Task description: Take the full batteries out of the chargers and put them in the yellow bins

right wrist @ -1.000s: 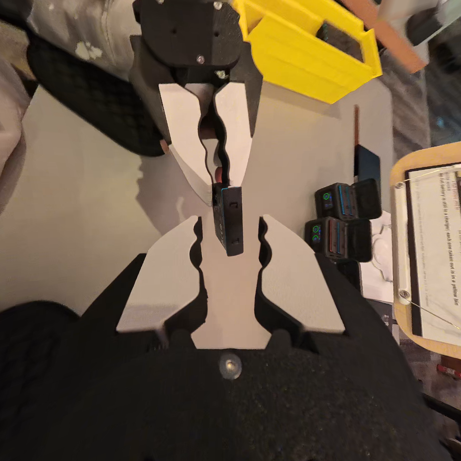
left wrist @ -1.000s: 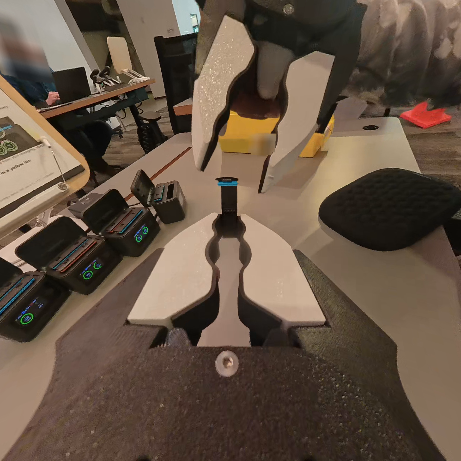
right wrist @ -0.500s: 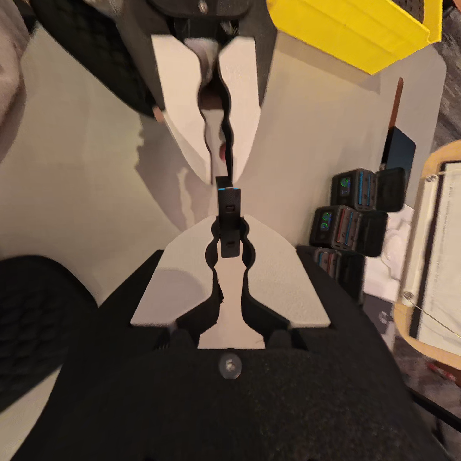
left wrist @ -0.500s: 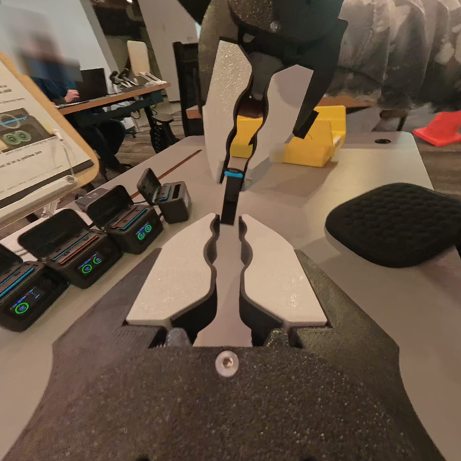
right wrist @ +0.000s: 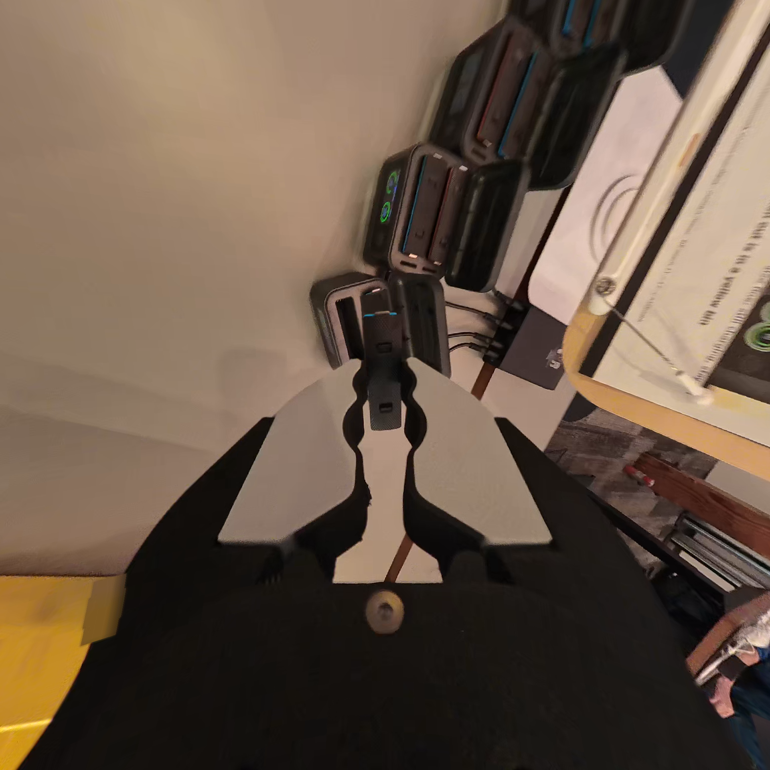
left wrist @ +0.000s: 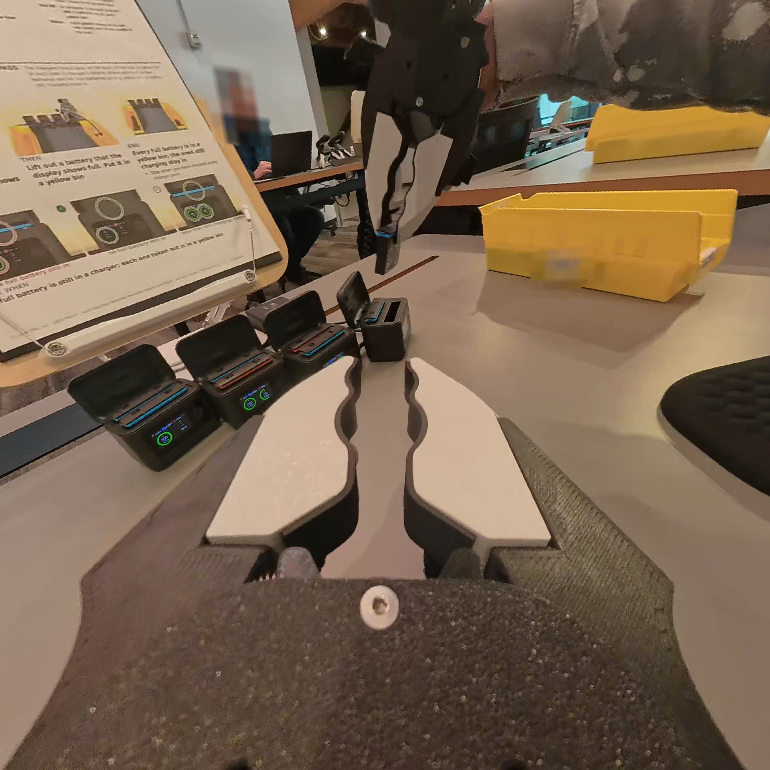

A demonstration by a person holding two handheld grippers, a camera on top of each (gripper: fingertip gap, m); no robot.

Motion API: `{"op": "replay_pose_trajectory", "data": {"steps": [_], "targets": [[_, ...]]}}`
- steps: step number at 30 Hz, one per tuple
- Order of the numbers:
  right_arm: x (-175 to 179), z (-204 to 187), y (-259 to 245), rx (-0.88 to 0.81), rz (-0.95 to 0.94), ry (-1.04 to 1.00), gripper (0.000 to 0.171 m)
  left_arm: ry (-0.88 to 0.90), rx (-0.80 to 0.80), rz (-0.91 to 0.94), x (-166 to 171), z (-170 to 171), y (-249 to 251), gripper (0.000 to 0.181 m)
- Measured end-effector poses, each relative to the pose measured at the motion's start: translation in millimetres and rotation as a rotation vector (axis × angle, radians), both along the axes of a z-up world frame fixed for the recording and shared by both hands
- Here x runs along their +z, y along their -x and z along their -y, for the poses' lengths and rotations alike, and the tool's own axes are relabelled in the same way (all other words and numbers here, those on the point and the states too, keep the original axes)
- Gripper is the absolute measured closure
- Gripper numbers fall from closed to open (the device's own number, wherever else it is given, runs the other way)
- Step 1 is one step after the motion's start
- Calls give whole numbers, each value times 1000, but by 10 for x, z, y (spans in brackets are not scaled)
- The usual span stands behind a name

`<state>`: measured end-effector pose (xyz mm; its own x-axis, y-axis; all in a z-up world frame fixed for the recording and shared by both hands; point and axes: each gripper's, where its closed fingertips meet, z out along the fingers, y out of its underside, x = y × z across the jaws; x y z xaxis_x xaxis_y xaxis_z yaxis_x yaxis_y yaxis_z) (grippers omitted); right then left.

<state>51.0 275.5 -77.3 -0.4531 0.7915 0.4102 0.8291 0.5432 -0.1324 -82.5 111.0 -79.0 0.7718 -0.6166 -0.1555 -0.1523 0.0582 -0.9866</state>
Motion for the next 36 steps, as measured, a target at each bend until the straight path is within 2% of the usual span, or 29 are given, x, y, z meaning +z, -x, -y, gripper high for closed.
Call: {"op": "replay_pose_trajectory", "data": {"steps": [6, 13, 29, 36], "targets": [[-330, -102, -60, 54, 116, 42, 157, 18, 39, -1, -43, -74, 92, 163], [-537, -185, -78, 68, 176, 66, 157, 7, 83, 5, -23, -121, 186, 163], [-689, -145, -37, 131, 235, 118, 157, -37, 202, 18, 53, -205, 407, 164], [-708, -168, -43, 71, 207, 130, 153, -31, 207, 16, 39, -221, 428, 164]]}}
